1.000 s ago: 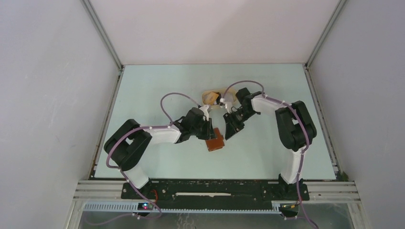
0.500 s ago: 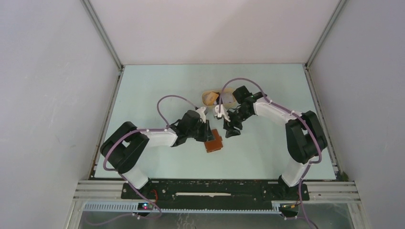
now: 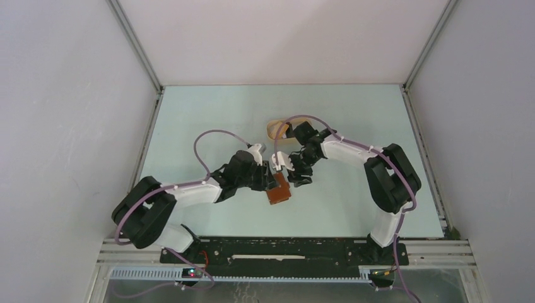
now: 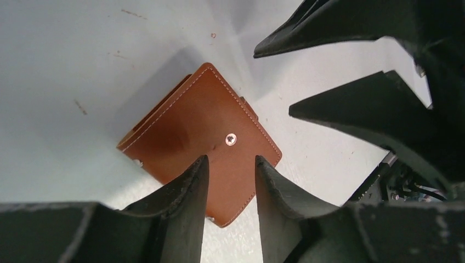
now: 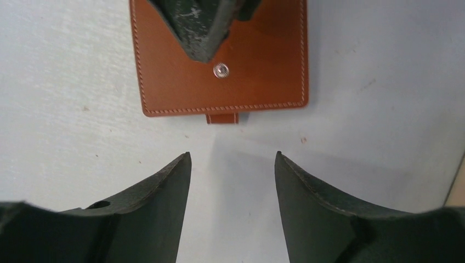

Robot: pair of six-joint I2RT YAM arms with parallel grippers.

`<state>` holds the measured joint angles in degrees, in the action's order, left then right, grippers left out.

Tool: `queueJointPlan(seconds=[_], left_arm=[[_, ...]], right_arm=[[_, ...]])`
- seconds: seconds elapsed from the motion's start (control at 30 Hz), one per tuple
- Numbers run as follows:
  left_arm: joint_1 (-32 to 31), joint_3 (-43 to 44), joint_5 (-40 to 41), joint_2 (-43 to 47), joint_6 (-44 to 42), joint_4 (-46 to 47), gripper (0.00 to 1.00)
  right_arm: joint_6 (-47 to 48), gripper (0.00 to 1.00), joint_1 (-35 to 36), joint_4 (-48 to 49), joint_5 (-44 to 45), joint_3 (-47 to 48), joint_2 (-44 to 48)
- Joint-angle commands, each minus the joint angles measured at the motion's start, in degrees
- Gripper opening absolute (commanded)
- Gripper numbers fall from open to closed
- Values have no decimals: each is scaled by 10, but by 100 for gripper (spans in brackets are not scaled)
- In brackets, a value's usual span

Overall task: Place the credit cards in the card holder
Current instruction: Close the card holder at the center of the board.

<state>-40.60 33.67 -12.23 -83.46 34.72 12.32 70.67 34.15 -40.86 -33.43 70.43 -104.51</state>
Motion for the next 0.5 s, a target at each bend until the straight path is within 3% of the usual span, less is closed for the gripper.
queueJointPlan(seconds=[0.0,0.47], left_arm=[[11,-31,21,45,23,0,42],[33,-71,-7,18,60,20,37]], right_arm=[[4,68,28,11,23,1,-5],[-60,67,71,20,62,21,-38]])
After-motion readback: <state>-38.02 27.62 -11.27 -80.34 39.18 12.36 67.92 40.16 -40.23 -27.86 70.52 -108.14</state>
